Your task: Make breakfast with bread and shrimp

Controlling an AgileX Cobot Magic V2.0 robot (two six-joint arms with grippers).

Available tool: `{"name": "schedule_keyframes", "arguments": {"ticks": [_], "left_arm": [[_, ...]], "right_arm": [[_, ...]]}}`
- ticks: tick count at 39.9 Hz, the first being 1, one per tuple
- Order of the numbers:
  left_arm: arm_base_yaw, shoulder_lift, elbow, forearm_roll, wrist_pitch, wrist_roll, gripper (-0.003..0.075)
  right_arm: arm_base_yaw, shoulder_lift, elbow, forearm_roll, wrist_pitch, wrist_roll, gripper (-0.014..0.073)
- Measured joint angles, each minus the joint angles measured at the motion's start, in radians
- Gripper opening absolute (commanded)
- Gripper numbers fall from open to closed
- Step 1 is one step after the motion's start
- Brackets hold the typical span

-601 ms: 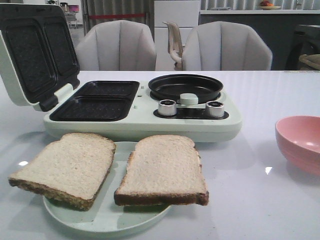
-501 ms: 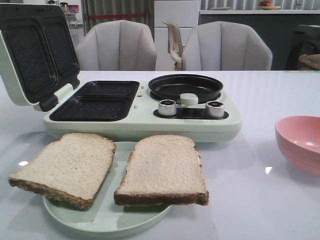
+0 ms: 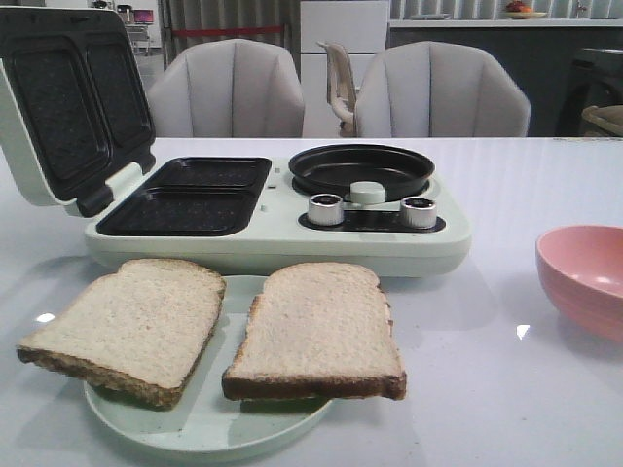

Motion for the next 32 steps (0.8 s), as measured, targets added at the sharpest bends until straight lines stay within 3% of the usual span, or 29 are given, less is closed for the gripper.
{"name": "schedule_keyframes", "arguments": {"ticks": [26,32], "left_arm": [[0.000,0.000,0.000,0.000,-0.028,0.000,0.0101],[0.000,0.000,-0.025,0.000,-0.033,0.000,0.0101]], "right_arm": [[0.000,0.000,0.000,0.000,-0.003,0.000,0.0034],[0.000,0.000,-0.072,0.005,0.047,0.000,0.0034]]}}
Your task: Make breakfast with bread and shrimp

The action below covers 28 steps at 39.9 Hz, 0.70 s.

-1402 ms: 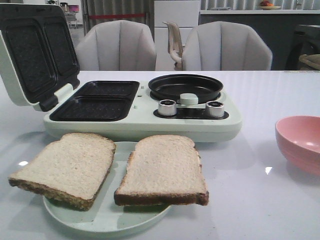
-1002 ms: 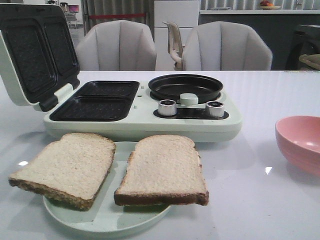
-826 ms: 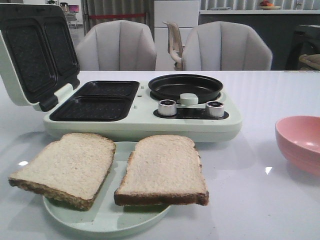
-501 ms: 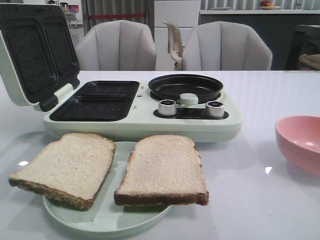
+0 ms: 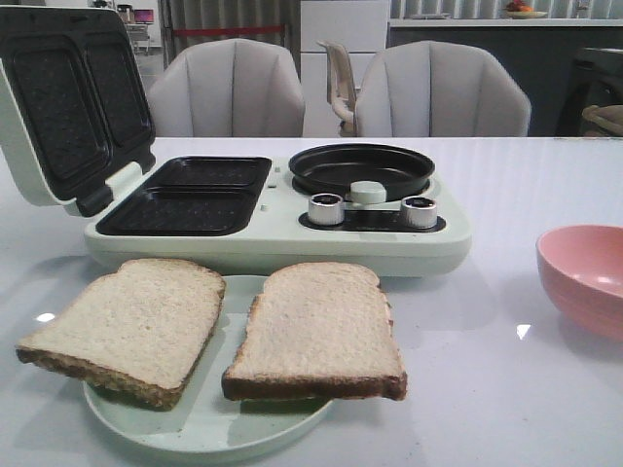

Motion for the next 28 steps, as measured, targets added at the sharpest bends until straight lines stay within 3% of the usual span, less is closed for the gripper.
{"name": "schedule_keyframes", "arguments": {"ticks": [10,19,28], "left_arm": [[0.000,0.024,-0.291,-0.005,0.160,0.000,0.0101],[0.000,0.203,-0.570,-0.010,0.431,0.000,0.0101],[0.000,0.345,-0.631,-0.015,0.560,0.000,0.0101]], "right_arm": [[0.000,0.018,-0.293,0.000,0.200,0.000,0.0034],[0.000,0.203,-0.512,0.000,0.397,0.000,0.0034],[0.000,0.388,-0.557,0.000,0.503,0.000,0.0034]]}}
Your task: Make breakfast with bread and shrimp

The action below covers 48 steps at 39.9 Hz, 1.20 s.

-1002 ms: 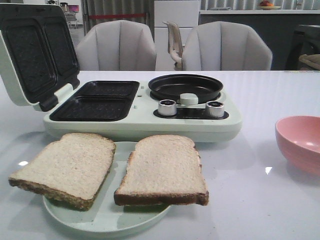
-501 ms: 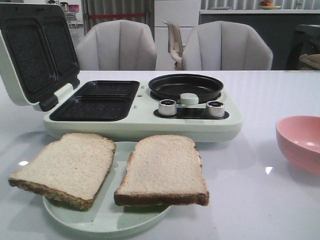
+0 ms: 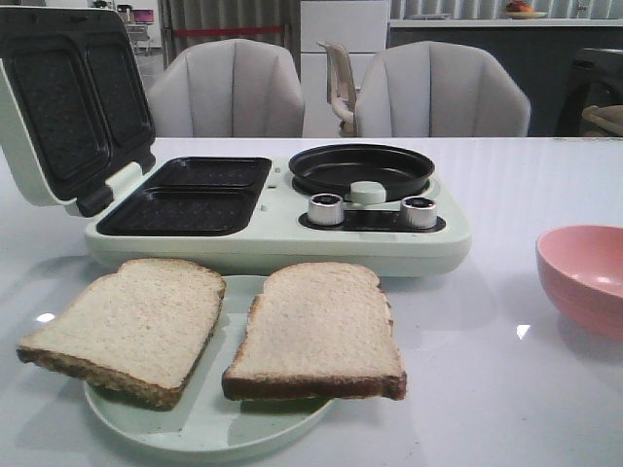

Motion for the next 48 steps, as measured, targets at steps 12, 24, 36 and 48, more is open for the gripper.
{"name": "schedule_keyframes", "arguments": {"ticks": [12,24,36,48], "left_arm": [[0.000,0.099,0.071,-0.022,0.046,0.000,0.0101],[0.000,0.159,0.114,-0.034,0.042,0.000,0.0418],[-0.019,0.238,0.114,-0.034,0.032,0.000,0.0602],[-0.349,0.369,0.114,0.045,0.013,0.178,0.0603]], "right_arm": [[0.000,0.192,0.000,0.000,0.085,0.000,0.0034],[0.000,0.303,0.000,0.000,0.097,0.000,0.0296],[0.000,0.315,0.000,0.000,0.097,0.000,0.0487],[0.000,0.315,0.000,0.000,0.123,0.000,0.0487]]}}
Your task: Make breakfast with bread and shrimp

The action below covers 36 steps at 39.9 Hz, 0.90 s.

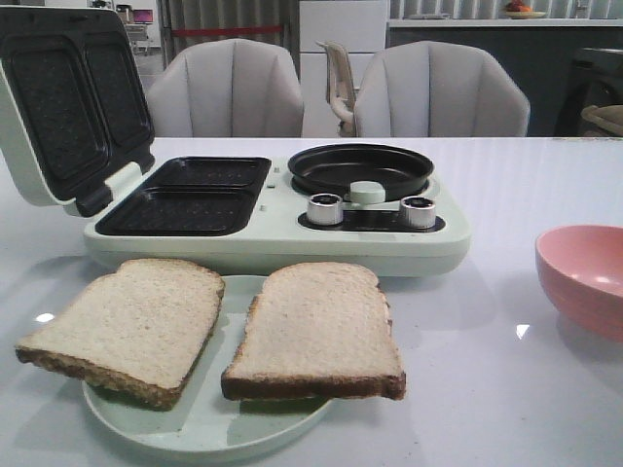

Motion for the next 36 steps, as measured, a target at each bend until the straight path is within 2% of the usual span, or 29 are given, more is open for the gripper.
{"name": "schedule_keyframes", "arguments": {"ticks": [5,8,14,19,28,36], "left_arm": [[-0.200,0.099,0.004,0.188,0.009,0.000,0.0602],[-0.311,0.156,0.032,0.323,0.010,-0.077,0.0602],[-0.519,0.261,0.088,0.785,0.066,-0.465,0.0602],[-0.646,0.341,0.118,1.088,0.115,-0.697,0.0602],[-0.685,0.514,0.136,1.385,0.145,-0.933,0.0602],[-0.685,0.651,0.134,1.488,0.148,-0.974,0.0602]], "right_arm": [[0.000,0.000,0.000,0.000,0.000,0.000,0.0487],[0.000,0.000,0.000,0.000,0.000,0.000,0.0487],[0.000,0.000,0.000,0.000,0.000,0.000,0.0487],[0.000,0.000,0.000,0.000,0.000,0.000,0.0487],[0.000,0.000,0.000,0.000,0.000,0.000,0.0487],[0.000,0.000,0.000,0.000,0.000,0.000,0.0487]]}}
